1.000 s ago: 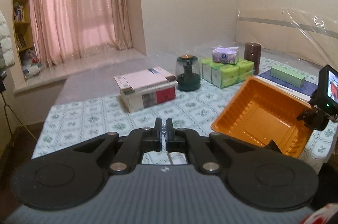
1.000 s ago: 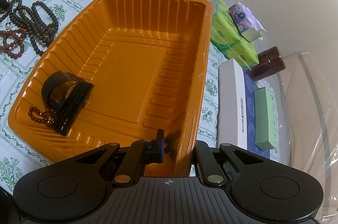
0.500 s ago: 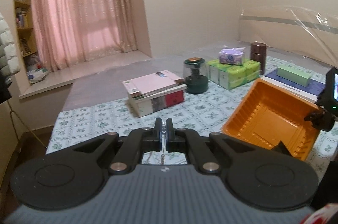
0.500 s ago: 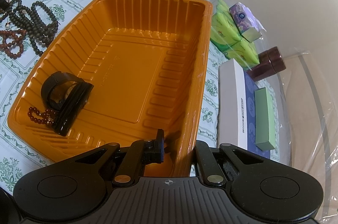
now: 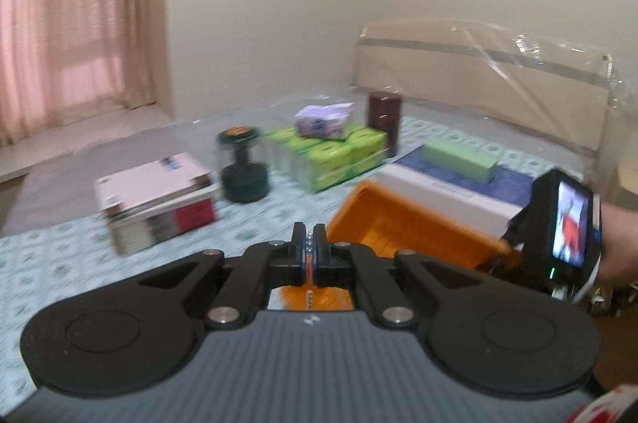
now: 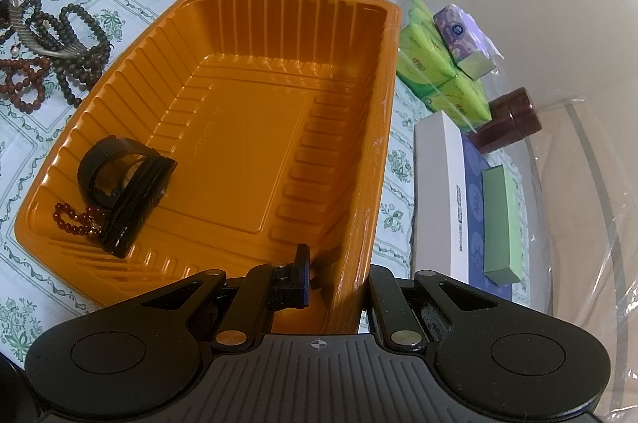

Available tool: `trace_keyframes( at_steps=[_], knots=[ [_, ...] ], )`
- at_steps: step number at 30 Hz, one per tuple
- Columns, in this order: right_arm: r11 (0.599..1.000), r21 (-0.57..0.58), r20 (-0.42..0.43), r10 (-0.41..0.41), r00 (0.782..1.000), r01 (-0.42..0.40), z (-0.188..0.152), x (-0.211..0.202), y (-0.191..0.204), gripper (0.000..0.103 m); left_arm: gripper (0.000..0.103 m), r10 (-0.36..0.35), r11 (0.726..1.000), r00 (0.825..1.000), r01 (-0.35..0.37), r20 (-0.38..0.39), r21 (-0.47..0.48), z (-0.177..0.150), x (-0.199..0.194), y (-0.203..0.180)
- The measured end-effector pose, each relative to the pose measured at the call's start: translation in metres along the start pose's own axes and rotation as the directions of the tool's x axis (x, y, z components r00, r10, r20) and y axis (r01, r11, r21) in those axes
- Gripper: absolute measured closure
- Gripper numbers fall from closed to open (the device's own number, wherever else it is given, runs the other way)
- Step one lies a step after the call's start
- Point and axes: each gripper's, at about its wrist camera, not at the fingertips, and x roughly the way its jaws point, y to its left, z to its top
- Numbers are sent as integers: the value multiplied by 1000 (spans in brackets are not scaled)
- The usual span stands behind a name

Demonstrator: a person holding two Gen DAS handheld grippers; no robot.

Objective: Organize jewelry
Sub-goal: 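Carry the pearl necklace over the orange tray and open the left gripper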

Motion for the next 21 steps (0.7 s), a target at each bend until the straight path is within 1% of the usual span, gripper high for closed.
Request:
trace_keyframes(
  at_steps=[4,9,12,16,21],
  knots=[
    [1000,1,0,1,1000,-1,1,0,0,94,101,-47,999,999,47,-12,15,14,38,-23],
    [1000,4,6,7,1000,-8,1,0,0,94,101,-86,996,994,86,-71,7,14,85,-42],
    [1000,8,11,11,1000,-12,0,-1,0,94,101,-117,993,988,116,-105,-12,9,102,-46],
    [1000,10,15,17,1000,-17,-1,-1,-1,94,101,-122,993,981,120,-148,-22,1,121,-49],
    [1000,8,20,19,1000,-20,0,-1,-1,94,101,-128,992,977,125,-169,-26,-4,132,-51]
  ],
)
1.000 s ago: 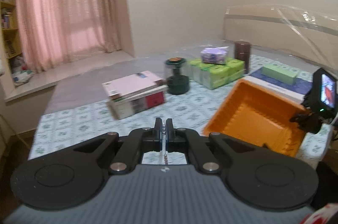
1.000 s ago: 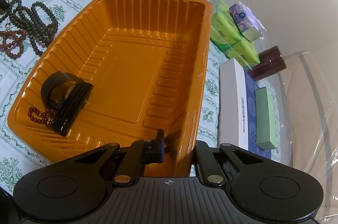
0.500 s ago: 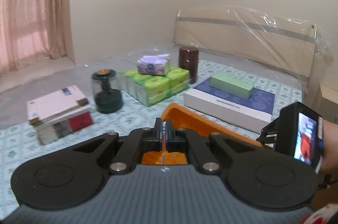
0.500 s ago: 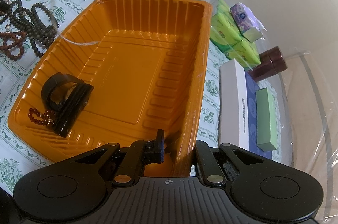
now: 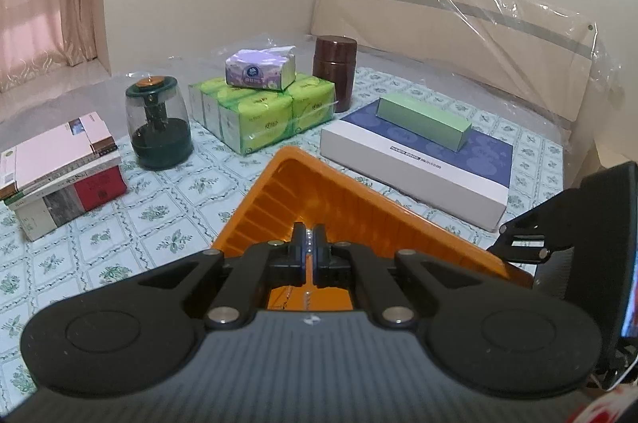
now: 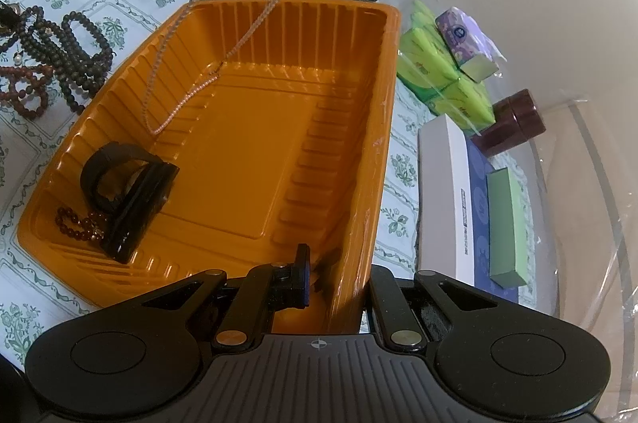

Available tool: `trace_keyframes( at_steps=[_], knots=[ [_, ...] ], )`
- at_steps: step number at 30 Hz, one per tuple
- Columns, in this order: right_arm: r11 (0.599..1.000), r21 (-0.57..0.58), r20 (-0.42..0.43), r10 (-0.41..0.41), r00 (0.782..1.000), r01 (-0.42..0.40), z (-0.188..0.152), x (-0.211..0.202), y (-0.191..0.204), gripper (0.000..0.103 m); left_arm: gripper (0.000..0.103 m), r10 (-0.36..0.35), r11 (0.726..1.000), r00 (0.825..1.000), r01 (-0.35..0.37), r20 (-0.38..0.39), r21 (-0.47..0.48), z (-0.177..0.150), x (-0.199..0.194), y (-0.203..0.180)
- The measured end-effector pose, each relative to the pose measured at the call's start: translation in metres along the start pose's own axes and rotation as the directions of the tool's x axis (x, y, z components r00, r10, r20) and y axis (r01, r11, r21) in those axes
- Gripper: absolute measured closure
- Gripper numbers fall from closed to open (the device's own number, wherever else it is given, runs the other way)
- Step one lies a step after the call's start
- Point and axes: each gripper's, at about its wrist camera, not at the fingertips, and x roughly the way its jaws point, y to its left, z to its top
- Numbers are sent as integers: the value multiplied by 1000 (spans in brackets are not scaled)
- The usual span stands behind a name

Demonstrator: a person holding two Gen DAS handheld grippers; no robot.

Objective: Organize jewelry
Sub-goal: 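Carry the pearl necklace over the orange tray and open the left gripper, then grasp the brown wooden bead string with the left gripper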

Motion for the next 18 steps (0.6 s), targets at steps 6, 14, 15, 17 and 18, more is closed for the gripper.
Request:
trace_keyframes(
  at_steps=[6,14,15,17,18],
  knots=[
    [1000,-1,2,0,1000,0,-1,-1,0,94,99,-9,1000,1000,9,-11,-16,1,9,1],
    [1000,-2,2,0,1000,0,0,-2,0,94,90,30,998,999,-30,16,-51,-6,-12,18],
    [1000,-1,3,0,1000,0,0,-3,0,94,88,44,997,999,-42,20,-65,-10,-18,24],
    [1000,-1,2,0,1000,0,0,-2,0,94,87,70,994,997,-68,24,-91,-19,-30,36],
    [1000,-2,2,0,1000,0,0,-2,0,94,86,89,991,996,-85,25,-106,-25,-37,43]
  ],
)
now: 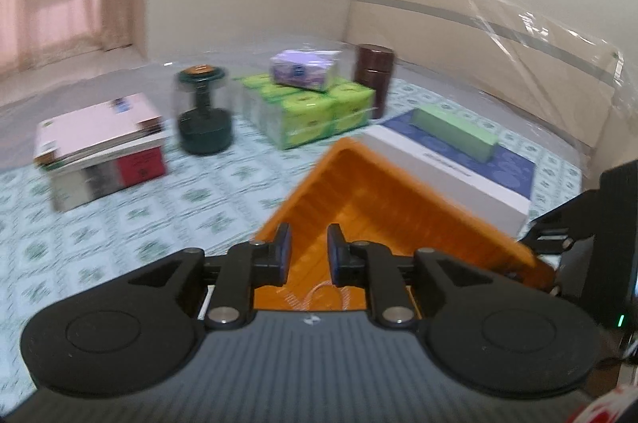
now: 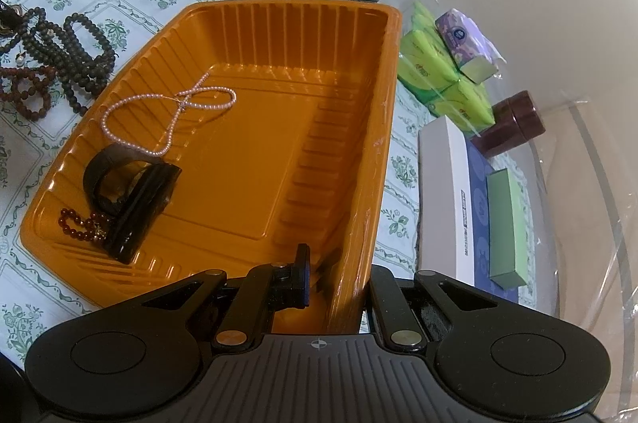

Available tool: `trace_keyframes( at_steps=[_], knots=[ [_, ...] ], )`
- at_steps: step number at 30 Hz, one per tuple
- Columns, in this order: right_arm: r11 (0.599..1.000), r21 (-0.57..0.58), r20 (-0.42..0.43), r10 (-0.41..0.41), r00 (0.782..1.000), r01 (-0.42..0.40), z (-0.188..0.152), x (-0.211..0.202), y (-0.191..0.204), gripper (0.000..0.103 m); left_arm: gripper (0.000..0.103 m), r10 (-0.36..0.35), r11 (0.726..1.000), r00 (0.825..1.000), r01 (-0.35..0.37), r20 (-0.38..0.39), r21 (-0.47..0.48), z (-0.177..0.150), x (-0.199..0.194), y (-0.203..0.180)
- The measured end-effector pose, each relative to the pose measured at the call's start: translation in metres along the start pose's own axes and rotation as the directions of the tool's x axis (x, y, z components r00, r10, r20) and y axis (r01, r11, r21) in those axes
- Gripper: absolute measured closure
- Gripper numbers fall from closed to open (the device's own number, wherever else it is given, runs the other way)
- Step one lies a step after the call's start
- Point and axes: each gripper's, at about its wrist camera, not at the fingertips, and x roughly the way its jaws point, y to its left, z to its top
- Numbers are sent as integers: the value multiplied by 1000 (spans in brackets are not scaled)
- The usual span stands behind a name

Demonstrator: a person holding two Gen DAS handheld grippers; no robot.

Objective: Organize jewelry
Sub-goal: 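Grasp the brown wooden bead string with the left gripper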

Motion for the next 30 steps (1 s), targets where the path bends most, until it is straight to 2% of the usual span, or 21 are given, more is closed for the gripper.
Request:
trace_keyframes(
  at_steps=[7,13,16,19,21,23,25,30],
  knots=[
    [1000,1,1,1,1000,-1,-1,0,0,94,77,143,986,990,-144,-11,-82,-51,-52,61],
    [1000,1,1,1,1000,-1,-2,1,0,94,77,275,958,960,-279,-59,-66,-111,-88,89],
    [1000,2,-1,0,1000,0,-4,2,-1,94,77,300,953,950,-303,-89,-15,-141,-93,85],
    [1000,0,-2,-1,1000,1,-4,2,-1,94,77,301,950,946,-286,-122,126,-167,-84,66],
    [1000,-2,-3,-3,1000,3,-4,2,-1,94,77,290,936,948,-253,-129,244,-182,-75,48],
    [1000,-4,-4,-5,1000,5,-4,2,0,94,77,287,908,949,-225,-131,354,-193,-65,33],
    [1000,-5,-5,-6,1000,6,-4,2,0,94,76,301,864,946,-215,-124,456,-202,-55,19],
    [1000,-4,-5,-6,1000,6,-4,2,0,94,74,324,716,940,-174,-102,677,-215,-34,-2]
  ],
)
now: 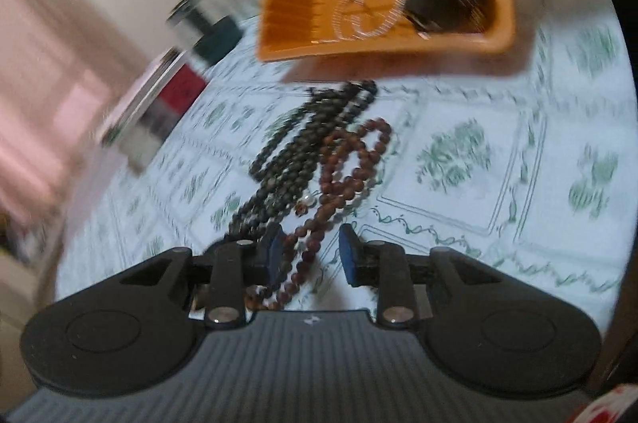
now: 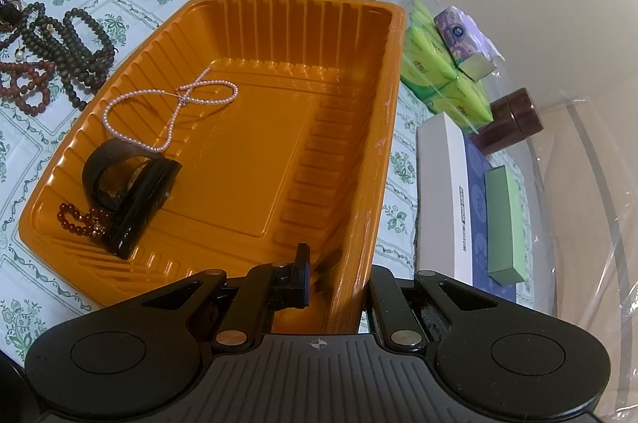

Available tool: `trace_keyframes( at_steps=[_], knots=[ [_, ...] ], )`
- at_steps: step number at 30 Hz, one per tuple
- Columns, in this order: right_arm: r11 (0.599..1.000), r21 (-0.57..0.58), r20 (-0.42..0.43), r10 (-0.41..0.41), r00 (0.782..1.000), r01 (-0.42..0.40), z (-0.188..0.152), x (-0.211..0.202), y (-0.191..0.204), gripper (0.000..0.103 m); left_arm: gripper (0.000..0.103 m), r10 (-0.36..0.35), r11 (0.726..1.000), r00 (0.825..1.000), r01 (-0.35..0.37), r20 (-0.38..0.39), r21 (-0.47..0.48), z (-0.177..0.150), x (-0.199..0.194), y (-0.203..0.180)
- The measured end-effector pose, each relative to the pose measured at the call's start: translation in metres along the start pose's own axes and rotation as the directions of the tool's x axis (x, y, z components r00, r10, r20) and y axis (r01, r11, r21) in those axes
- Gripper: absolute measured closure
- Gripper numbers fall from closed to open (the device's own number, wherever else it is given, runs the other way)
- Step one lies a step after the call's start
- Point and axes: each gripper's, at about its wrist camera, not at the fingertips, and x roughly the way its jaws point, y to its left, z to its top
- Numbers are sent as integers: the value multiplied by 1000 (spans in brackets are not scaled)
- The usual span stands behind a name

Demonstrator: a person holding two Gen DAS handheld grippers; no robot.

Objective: Organize jewelry
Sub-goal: 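Grasp the brown wooden bead string with the left gripper, then lift the brown bead string into the tray and open the left gripper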

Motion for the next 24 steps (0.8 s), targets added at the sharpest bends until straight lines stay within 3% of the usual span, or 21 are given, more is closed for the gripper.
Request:
trace_keyframes(
  at_steps=[7,14,19,24],
  knots=[
    [1000,2,1,0,1000,0,0,0,0,94,77,-16,978,999,9,32,208,5,15,-12],
    [1000,6,1,0,1000,0,-1,1,-2,94,91,-51,967,998,43,24,250,9,22,-13],
    [1000,6,1,1,1000,-1,-1,1,-2,94,96,-29,984,999,25,20,174,13,17,-6],
    [1000,6,0,1,1000,-1,-1,2,-2,94,97,-47,997,996,52,79,-63,23,-6,28]
  ],
)
